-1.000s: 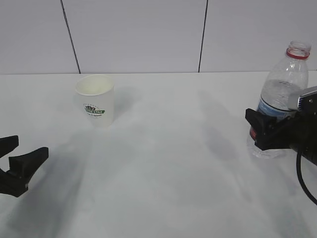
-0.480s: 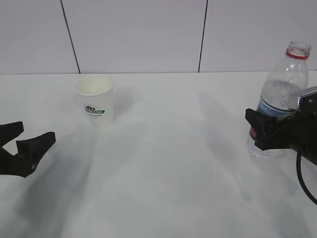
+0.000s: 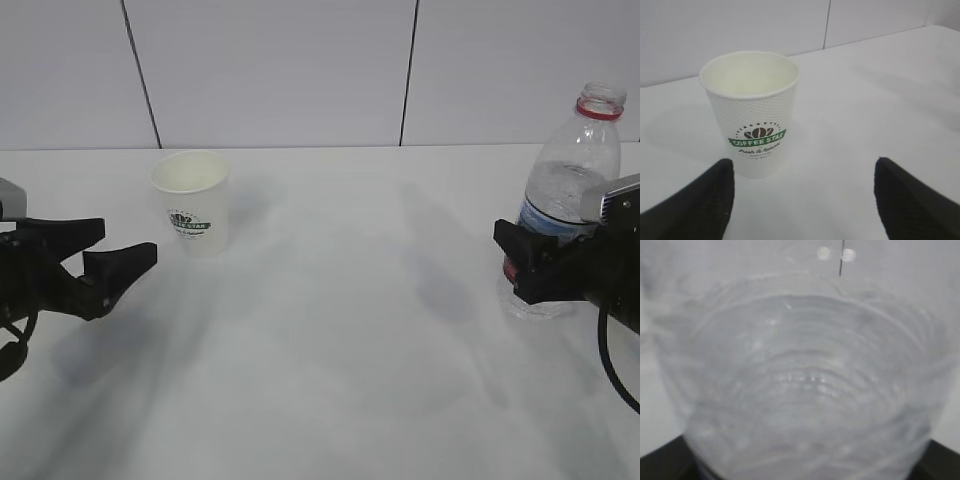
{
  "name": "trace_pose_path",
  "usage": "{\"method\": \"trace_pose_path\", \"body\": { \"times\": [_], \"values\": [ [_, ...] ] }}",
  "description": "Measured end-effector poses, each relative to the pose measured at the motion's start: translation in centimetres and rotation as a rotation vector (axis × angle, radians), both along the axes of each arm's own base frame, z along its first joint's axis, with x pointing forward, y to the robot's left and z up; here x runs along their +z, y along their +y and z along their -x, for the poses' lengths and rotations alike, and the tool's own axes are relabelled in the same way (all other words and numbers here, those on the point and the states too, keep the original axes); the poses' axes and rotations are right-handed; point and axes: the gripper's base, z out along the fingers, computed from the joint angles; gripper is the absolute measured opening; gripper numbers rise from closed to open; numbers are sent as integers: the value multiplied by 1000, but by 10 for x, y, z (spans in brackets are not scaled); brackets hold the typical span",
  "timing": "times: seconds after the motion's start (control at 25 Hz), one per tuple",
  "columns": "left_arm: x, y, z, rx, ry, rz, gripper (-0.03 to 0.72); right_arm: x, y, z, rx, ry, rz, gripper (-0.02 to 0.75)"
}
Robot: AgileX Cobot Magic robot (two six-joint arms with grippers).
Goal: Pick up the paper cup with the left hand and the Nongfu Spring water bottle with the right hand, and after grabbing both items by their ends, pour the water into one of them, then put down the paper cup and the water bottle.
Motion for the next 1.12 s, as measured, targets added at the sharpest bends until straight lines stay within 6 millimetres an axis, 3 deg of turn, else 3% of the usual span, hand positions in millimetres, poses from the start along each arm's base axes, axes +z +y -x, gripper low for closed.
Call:
{"method": "trace_pose_path", "body": {
  "times": [0.4, 0.72, 1.12],
  "values": [
    [-12, 43, -36, -4, 82, -35, 643, 0, 0, 0, 1, 0, 0, 521],
    [-35, 42, -51, -65, 109, -33, 634, 0, 0, 0, 1, 0, 0, 521],
    [-43, 23, -60, -144, 6, -89, 634, 0, 0, 0, 1, 0, 0, 521]
  ]
}}
